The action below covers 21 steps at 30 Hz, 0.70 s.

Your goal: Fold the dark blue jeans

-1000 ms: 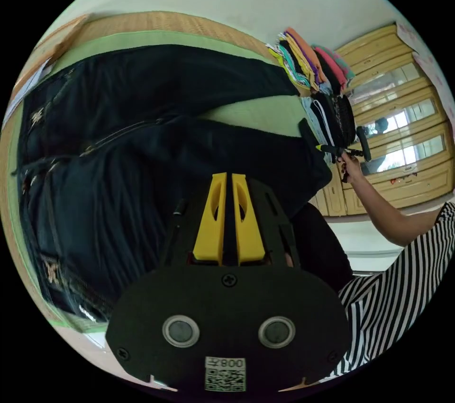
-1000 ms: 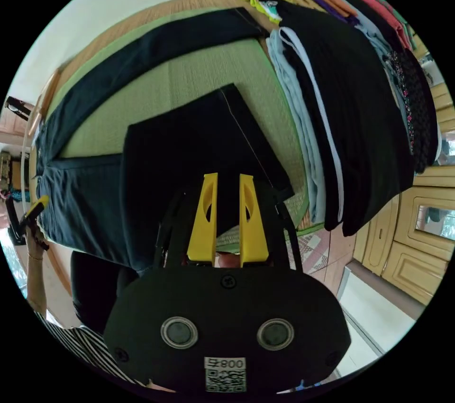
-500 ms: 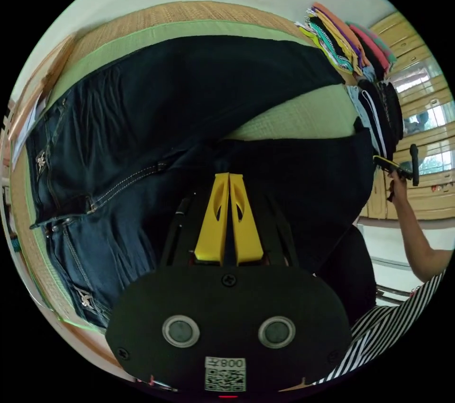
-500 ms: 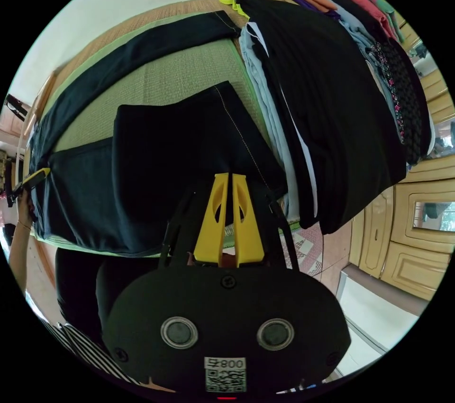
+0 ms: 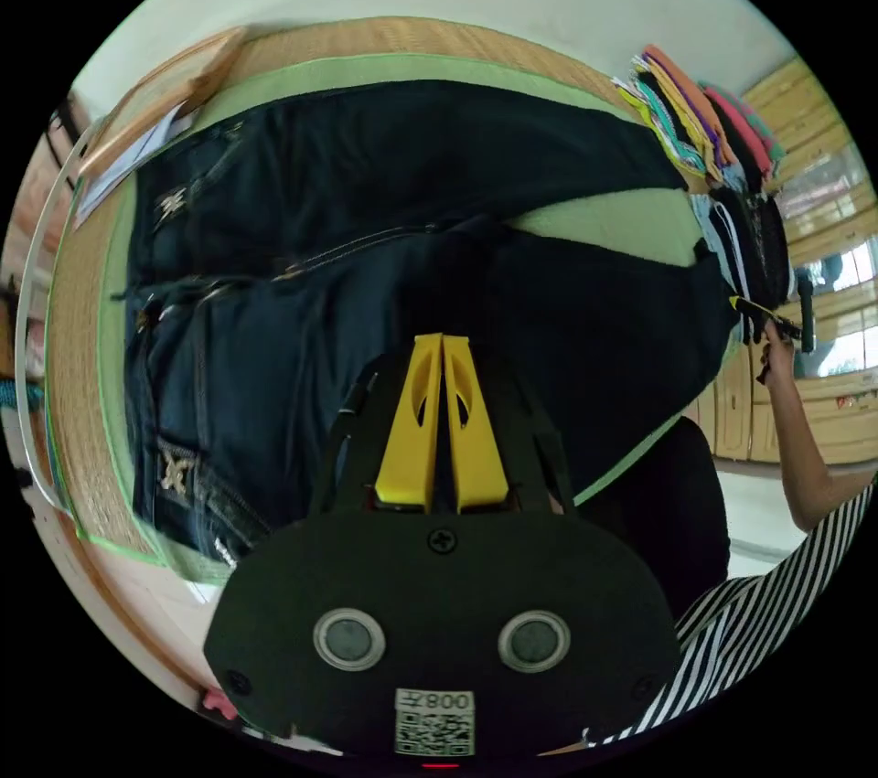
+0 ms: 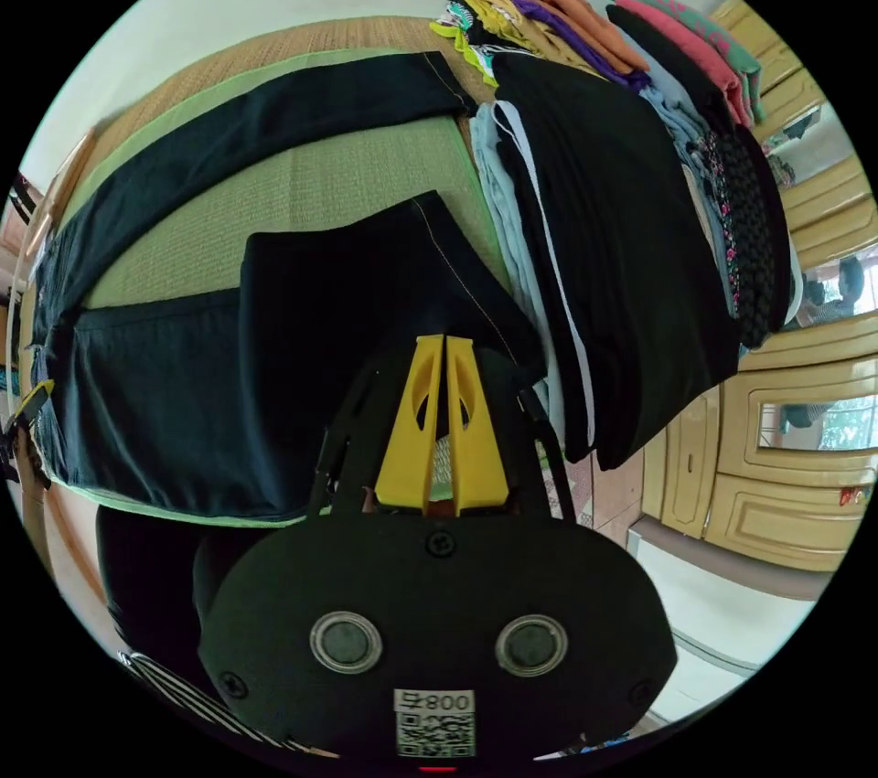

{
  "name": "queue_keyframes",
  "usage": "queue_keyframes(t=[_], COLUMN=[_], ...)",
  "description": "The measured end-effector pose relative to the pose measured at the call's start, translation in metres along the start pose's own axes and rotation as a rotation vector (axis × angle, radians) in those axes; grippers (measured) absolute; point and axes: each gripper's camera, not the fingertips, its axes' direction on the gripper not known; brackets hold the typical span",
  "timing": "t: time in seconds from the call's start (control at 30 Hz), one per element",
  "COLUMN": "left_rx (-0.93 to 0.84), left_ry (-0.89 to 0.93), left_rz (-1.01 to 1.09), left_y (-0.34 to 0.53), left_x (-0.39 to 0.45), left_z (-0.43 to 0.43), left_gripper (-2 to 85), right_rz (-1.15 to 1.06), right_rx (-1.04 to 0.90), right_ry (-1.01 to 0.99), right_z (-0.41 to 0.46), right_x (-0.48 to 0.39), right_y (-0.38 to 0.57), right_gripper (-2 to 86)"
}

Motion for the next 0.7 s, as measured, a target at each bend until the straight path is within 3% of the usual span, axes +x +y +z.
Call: queue_keyframes(t=[0.2, 0.27, 0.37, 0.47, 0.63, 0.7], left_rx=[0.046, -0.032, -0.017, -0.051, -0.052, -0.102], left_ry=[-0.116, -0.220, -0.164, -0.256, -0.256, -0.404], left_rz=[-0.265, -0.334, -0.301, -0.252, -0.321, -0.374], left_y=[0.030, 0.037, 0.041, 0.037, 0.040, 0.043], left_x=[-0.052, -0.068, -0.075, -0.072, -0.092, -0.099], left_z=[-0.014, -0.006, -0.004, -0.003, -0.005, -0.005], left_gripper=[0.0, 0.0, -0.1, -0.2, -0.1, -0.1], right_rz=[0.081, 0.084, 0.096, 0.109, 0.008, -0.049], right_rx=[-0.042, -0.071, -0.092, -0.069, -0.011, -0.013], right_ry=[0.030, 0.018, 0.005, -0.032, -0.111, -0.122], right_z=[0.013, 0.021, 0.026, 0.021, 0.009, 0.013], right_x=[0.015, 0.021, 0.021, 0.016, -0.024, -0.044], right_y=[-0.010, -0.007, -0.006, -0.010, -0.026, -0.034], right_gripper=[0.1, 0.1, 0.0, 0.0, 0.0, 0.0])
